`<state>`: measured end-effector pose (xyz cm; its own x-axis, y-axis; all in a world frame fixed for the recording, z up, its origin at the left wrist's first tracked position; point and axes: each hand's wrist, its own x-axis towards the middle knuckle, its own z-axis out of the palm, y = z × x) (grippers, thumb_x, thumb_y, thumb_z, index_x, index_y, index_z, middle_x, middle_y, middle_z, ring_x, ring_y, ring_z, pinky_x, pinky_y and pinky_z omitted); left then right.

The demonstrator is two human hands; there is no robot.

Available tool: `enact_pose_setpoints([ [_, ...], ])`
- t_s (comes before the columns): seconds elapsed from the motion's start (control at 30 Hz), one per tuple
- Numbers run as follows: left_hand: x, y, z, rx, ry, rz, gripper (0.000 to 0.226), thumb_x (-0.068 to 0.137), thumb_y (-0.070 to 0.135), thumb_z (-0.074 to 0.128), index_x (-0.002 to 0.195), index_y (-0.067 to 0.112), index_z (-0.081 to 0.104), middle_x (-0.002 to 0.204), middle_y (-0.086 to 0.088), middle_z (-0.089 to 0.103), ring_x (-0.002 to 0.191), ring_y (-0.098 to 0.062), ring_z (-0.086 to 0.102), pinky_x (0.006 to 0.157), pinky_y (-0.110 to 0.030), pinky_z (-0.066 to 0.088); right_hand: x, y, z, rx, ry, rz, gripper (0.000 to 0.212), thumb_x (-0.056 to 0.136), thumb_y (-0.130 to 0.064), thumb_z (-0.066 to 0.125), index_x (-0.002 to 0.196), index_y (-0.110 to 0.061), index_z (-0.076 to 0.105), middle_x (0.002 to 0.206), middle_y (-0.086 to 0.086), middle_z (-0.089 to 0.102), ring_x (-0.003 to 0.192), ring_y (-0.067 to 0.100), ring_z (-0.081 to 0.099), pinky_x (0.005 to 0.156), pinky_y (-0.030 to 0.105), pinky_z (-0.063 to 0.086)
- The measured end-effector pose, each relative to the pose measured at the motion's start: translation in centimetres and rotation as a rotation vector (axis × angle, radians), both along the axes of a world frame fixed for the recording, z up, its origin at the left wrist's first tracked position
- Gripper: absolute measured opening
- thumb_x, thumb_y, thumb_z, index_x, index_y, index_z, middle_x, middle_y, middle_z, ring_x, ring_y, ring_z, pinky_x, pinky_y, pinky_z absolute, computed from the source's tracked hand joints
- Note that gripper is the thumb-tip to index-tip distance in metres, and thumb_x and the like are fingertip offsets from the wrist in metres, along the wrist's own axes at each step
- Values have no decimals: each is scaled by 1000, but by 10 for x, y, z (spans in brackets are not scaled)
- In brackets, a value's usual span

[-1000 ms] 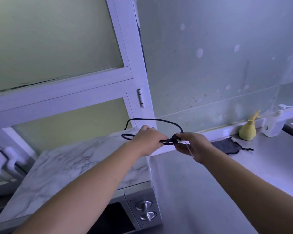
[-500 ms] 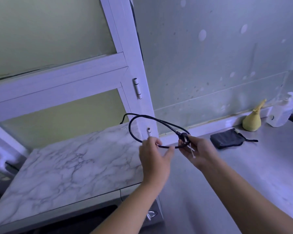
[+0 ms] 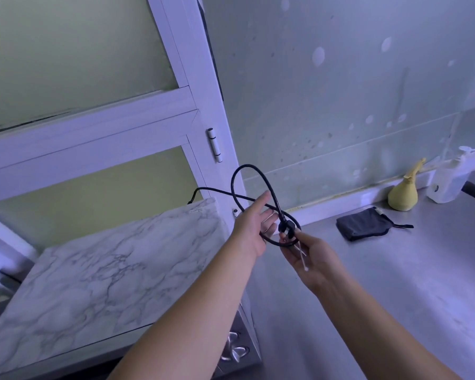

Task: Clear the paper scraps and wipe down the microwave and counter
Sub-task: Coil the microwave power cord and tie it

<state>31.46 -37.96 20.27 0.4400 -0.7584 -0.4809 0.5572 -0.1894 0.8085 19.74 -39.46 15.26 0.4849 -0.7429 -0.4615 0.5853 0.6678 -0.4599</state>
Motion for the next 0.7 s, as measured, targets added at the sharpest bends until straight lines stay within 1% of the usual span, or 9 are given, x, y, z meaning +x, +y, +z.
enact_pose_setpoints([
  [0.1, 2, -5, -1, -16, -21, -21, 61, 71, 47, 87, 118, 20, 59, 122, -11, 69, 98, -20, 74, 95, -37, 56, -1, -5, 2, 16, 22, -26, 15, 101, -2, 52, 101, 9, 62, 96, 19, 67, 64, 20, 70, 67, 33, 59],
  [0.17, 0, -5, -6, -39, -42, -17, 90, 70, 44, 88, 143, 21, 41, 129, -11, 63, 99, -20, 73, 97, -41, 55, -3, -9, 3, 24, 22, -34, 15, 100, -1, 52, 101, 9, 63, 89, 18, 70, 59, 19, 68, 62, 31, 60],
  [0.23, -5, -6, -12, -27, -71, 16, 101, 71, 40, 89, 150, 27, 27, 123, -7, 66, 98, -18, 72, 91, -38, 56, -6, -12, 4, 18, 19, -38, 14, 99, 0, 53, 97, 10, 63, 76, 15, 73, 57, 18, 68, 57, 29, 60],
  [0.3, -7, -7, -19, -33, -69, 80, 81, 74, 33, 86, 141, 20, 42, 110, -1, 71, 93, -15, 73, 79, -33, 56, -6, -14, 2, 2, 45, -47, 13, 97, 1, 55, 95, 10, 64, 72, 13, 74, 63, 19, 68, 61, 28, 60],
  [0.37, -8, -7, -25, -72, -85, 140, 48, 76, 22, 79, 118, 13, 57, 91, 1, 72, 82, -13, 72, 71, -29, 56, -6, -16, 1, -8, 68, -61, 12, 97, 2, 56, 99, 10, 64, 80, 15, 73, 70, 20, 67, 67, 28, 58],
  [0.4, -10, -7, -26, -98, -96, 160, 39, 76, 16, 75, 111, 11, 59, 84, -1, 70, 78, -14, 71, 68, -28, 56, -5, -16, 1, -11, 75, -67, 12, 96, 2, 57, 100, 10, 64, 85, 15, 72, 71, 19, 65, 68, 27, 56],
  [0.5, -15, -7, -25, -139, -143, 181, 28, 75, 8, 66, 102, 9, 57, 75, -5, 64, 74, -17, 69, 64, -28, 56, -9, -19, 0, -35, 95, -85, 15, 95, -1, 61, 104, 10, 66, 92, 15, 70, 69, 17, 62, 63, 23, 54],
  [0.6, -19, -9, -21, -99, -100, 157, 12, 76, 6, 58, 86, 9, 53, 67, -6, 60, 71, -20, 62, 72, -31, 55, -13, -18, -2, -92, 133, -97, 11, 94, 0, 62, 98, 8, 68, 86, 14, 72, 66, 15, 62, 57, 18, 53],
  [0.7, -17, -12, -22, -67, -7, 177, 13, 80, 1, 53, 91, 7, 51, 69, -10, 54, 71, -24, 57, 67, -32, 58, -16, -14, -4, -183, 211, -84, 6, 92, 2, 64, 93, 1, 70, 77, 10, 74, 63, 13, 65, 66, 23, 54],
])
